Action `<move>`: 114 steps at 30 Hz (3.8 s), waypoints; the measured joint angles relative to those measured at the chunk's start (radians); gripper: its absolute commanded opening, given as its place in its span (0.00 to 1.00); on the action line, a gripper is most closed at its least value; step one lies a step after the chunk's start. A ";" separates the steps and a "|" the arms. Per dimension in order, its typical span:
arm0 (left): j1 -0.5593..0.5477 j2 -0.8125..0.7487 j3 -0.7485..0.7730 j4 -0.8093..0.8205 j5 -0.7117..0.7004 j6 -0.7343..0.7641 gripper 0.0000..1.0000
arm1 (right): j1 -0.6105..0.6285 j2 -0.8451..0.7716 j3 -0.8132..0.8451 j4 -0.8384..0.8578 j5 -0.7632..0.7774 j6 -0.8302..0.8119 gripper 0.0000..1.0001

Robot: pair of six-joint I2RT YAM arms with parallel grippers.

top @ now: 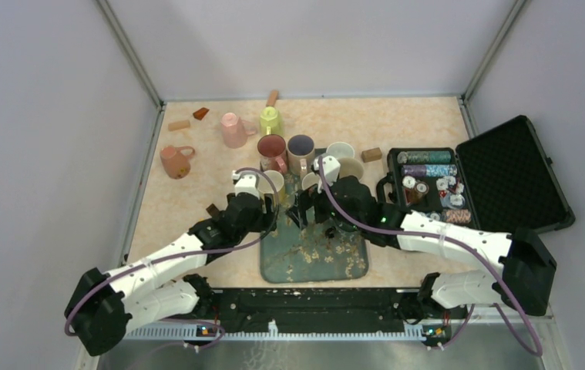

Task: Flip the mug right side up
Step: Place the cup on the tray, then turn over the cup at the center of the board.

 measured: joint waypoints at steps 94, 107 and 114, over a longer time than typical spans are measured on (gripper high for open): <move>0.616 0.970 1.117 -0.347 -0.177 0.237 0.98 | -0.064 0.128 0.160 -0.127 -0.271 -0.011 0.99; 0.639 0.909 1.000 -0.329 0.039 0.085 0.84 | -0.064 0.132 0.154 -0.116 -0.292 0.000 0.99; 0.635 0.925 1.000 -0.292 0.053 -0.027 0.69 | -0.064 0.132 0.154 -0.116 -0.292 0.000 0.99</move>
